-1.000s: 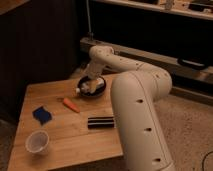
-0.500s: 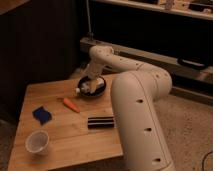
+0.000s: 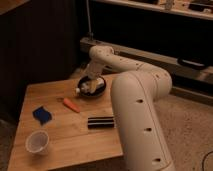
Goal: Place the white sponge in the ceramic cup
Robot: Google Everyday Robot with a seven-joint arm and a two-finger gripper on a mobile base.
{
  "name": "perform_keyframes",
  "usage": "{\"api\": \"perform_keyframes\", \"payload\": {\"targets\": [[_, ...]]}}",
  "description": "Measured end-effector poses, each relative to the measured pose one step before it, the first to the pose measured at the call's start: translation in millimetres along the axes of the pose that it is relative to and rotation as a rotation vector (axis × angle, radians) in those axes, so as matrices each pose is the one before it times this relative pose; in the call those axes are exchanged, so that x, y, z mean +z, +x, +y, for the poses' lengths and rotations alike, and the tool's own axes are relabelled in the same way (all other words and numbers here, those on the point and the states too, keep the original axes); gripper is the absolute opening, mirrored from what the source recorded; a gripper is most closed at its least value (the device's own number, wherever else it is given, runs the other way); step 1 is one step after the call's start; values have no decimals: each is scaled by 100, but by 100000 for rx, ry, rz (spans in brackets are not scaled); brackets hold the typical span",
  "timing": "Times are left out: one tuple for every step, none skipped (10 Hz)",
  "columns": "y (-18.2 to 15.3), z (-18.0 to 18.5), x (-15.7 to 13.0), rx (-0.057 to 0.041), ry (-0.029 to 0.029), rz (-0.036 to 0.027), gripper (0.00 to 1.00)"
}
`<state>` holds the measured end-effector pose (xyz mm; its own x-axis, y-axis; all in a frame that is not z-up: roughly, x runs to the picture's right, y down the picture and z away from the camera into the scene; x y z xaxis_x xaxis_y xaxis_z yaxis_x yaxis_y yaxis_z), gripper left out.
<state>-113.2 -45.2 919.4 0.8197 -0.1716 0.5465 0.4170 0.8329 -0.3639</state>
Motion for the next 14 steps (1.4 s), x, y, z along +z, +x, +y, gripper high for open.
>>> {"api": "perform_keyframes", "payload": {"targets": [[-2,-4,-4,-8,11,0,80],[-1,3,5,-1,-13,0,80],[-81,-51,-17,-608,-63,-29,80],[-321,-34,74,-2436,-665,-199,80],[-1094,-223,316,-5970,-469,-577,80],[-1317,-353,363,-5803,-157,-824,80],[-2978,-559,690,-11308,-37,-1798,80],[-2007,-144,363,-7418,-17,-925,80],[-2681,-62,537,-9710,-351,-990,80],[-2957,-450,701,-10562,-273,-1032,80],[-2773,-675,703,-11346,174,-638,80],[-2047,-611,363,-10436,1316,-217,80],[-1798,-430,257,-14171,1016,790,80],[-1199,-784,347,-9514,-165,-387,80]]}}
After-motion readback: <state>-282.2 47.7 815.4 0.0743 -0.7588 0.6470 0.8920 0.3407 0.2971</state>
